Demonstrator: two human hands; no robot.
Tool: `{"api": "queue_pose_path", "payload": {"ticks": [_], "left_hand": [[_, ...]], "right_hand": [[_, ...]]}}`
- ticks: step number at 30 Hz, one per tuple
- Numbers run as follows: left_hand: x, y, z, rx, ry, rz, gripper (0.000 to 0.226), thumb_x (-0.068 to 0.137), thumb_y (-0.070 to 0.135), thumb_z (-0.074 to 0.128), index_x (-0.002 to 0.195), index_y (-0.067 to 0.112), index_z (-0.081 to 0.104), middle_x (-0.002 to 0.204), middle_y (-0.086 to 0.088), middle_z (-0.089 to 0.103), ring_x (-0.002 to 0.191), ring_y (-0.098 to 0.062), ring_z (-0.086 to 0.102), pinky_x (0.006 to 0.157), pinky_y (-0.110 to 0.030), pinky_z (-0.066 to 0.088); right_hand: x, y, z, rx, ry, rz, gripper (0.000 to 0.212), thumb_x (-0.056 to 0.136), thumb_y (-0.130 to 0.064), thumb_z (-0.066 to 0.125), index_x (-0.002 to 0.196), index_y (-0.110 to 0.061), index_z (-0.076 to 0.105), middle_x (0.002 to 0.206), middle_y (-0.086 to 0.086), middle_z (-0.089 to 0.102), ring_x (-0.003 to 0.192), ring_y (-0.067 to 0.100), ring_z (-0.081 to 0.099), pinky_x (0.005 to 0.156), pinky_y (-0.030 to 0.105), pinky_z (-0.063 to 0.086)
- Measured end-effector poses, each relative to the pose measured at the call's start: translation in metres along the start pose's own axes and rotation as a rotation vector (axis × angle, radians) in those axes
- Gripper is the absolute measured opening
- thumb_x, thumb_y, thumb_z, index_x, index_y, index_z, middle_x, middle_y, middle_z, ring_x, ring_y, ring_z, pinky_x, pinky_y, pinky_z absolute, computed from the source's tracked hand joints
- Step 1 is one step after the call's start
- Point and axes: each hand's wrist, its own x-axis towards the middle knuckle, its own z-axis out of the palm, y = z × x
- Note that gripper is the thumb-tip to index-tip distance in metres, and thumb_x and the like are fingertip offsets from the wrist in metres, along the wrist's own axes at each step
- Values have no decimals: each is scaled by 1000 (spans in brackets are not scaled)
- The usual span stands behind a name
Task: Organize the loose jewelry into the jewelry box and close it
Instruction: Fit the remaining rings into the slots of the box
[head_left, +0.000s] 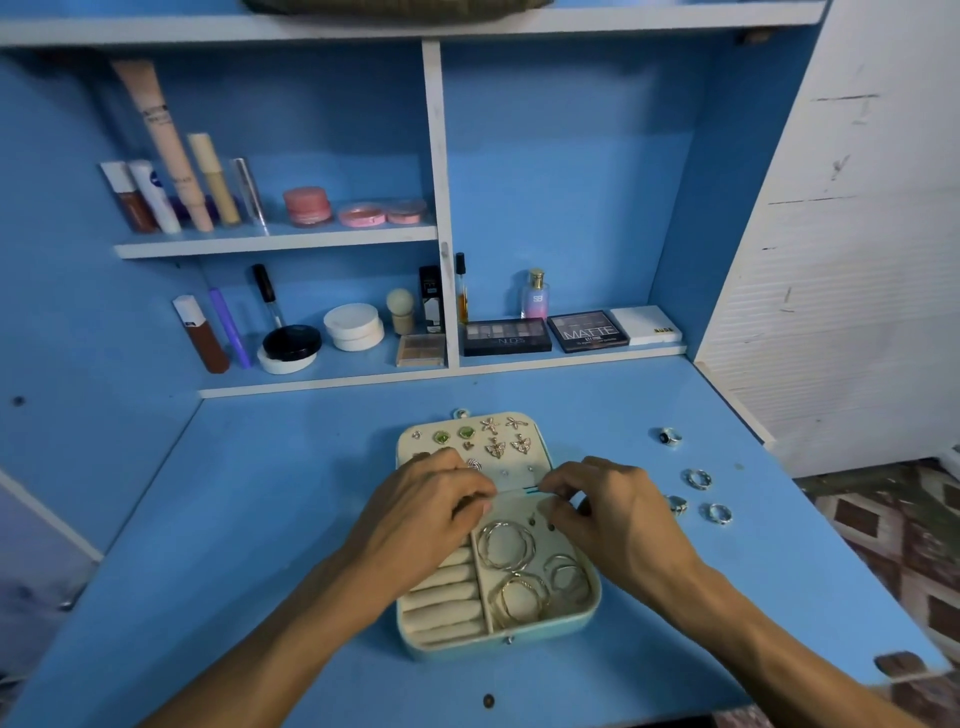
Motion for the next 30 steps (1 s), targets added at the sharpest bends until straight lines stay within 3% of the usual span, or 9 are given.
{"api": "queue_pose_path", "payload": {"ticks": [8, 12, 14, 17, 20, 22, 26, 30], "left_hand": [[24, 0, 3, 58, 23, 43, 21, 98, 31, 63, 115, 28, 75, 99, 13, 62, 90, -7, 57, 75, -25, 48], [33, 10, 4, 55, 8, 66, 20, 98, 35, 61, 112, 30, 74, 98, 14, 62, 92, -8, 58, 77, -31, 51], [42, 23, 7, -13, 2, 96, 20, 97, 34, 62, 113, 30, 74, 100, 15, 63, 92, -5, 59, 82, -29, 51], [60, 48, 18, -80, -31, 161, 19, 96, 32, 64, 111, 26, 75, 99, 11, 65, 92, -8, 61, 82, -27, 47], [79, 74, 36, -85, -94, 234, 20, 97, 32, 63, 111, 26, 75, 98, 7, 64, 93, -14, 62, 81, -30, 47], [88, 91, 49, -71, -142, 272, 22, 98, 33, 61, 114, 27, 73, 101, 5, 64, 95, -16, 62, 83, -33, 49], [103, 115, 64, -27, -228, 307, 27, 99, 37, 59, 121, 27, 70, 111, 3, 64, 103, -18, 60, 85, -32, 46], [109, 124, 72, 12, -273, 291, 35, 93, 48, 65, 122, 28, 69, 112, 5, 65, 106, -17, 58, 86, -33, 47]], "right_hand": [[17, 3, -1, -8, 53, 9, 19, 87, -23, 67, 104, -25, 73, 93, -3, 70, 74, 19, 65, 72, 37, 54], [17, 8, -15, 15, 16, -14, 14, 87, -20, 63, 94, -22, 74, 87, -5, 71, 74, 13, 64, 71, 36, 54], [14, 16, -32, 24, 55, -8, 12, 88, -17, 63, 87, -21, 74, 82, -9, 71, 73, 8, 63, 71, 30, 53], [7, 39, -63, 7, 83, 74, 11, 87, -14, 66, 85, -22, 74, 76, -16, 66, 73, -5, 60, 67, 11, 44], [-6, 61, -88, -66, 32, 155, 12, 85, -13, 68, 86, -23, 74, 76, -15, 67, 67, -10, 58, 64, 6, 40], [-16, 72, -96, -127, -15, 208, 11, 86, -16, 68, 88, -25, 75, 79, -13, 70, 63, -5, 59, 65, 12, 44], [-32, 88, -103, -205, -36, 302, 8, 86, -19, 72, 91, -23, 76, 85, -7, 74, 75, 12, 66, 73, 33, 55], [-37, 95, -101, -212, -25, 309, 10, 86, -24, 72, 95, -25, 77, 87, -5, 75, 77, 16, 67, 74, 36, 56]]}}
